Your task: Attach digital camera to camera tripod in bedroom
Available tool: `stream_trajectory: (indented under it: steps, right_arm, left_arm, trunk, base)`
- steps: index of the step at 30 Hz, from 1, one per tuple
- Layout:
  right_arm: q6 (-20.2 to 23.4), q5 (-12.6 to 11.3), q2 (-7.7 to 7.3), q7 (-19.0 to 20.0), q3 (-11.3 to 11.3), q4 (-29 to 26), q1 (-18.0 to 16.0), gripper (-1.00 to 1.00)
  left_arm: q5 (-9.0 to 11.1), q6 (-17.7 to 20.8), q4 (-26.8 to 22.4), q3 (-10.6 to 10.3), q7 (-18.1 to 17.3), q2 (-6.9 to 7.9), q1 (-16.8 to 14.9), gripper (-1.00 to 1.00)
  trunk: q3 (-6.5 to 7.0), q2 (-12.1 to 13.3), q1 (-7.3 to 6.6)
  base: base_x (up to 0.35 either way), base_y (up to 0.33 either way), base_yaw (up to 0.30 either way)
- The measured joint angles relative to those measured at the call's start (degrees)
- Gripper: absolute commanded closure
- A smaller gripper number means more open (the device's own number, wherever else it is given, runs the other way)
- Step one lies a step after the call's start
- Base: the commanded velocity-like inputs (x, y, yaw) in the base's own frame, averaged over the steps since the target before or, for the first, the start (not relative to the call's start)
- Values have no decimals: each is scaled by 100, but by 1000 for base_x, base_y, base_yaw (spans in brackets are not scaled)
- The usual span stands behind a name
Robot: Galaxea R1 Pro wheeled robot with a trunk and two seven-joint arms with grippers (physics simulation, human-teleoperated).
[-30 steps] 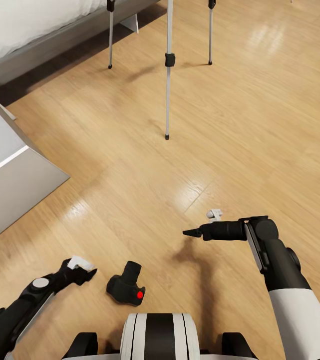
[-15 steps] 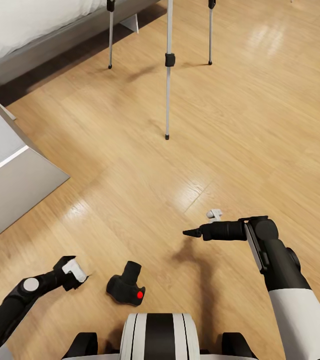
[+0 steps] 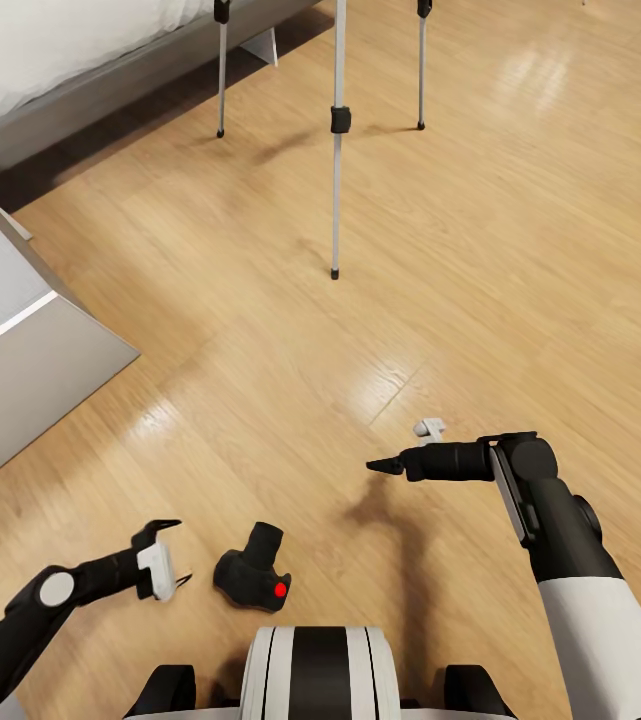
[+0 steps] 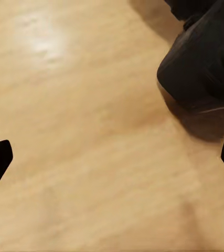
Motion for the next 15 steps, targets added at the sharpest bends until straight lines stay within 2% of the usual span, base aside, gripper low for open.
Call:
stream_trajectory:
  steps: [4,7,11,15]
  right_arm:
    - [0,-4,0,-2,2,0,0,-100]
    - [0,-7,0,-4,2,0,1,-100]
    - [0,-8,0,-5,3,0,-2,-100]
    - [0,-11,0,-13,1,0,0,-100]
  left_arm:
    - [-306,-115,-1,3,-76,-11,-1,-100]
    - [-630,-152,5,8,-95,-30,-3,-100]
    - [-839,-165,-2,10,-101,-37,-3,-100]
    - [-935,-172,28,11,-103,-34,-72,-100]
  trunk:
    - [0,0,0]
    - [0,0,0]
    - [0,0,0]
    - [0,0,0]
  base:
    - [0,0,0]
    - [0,0,0]
    - [0,0,0]
    - [0,0,0]
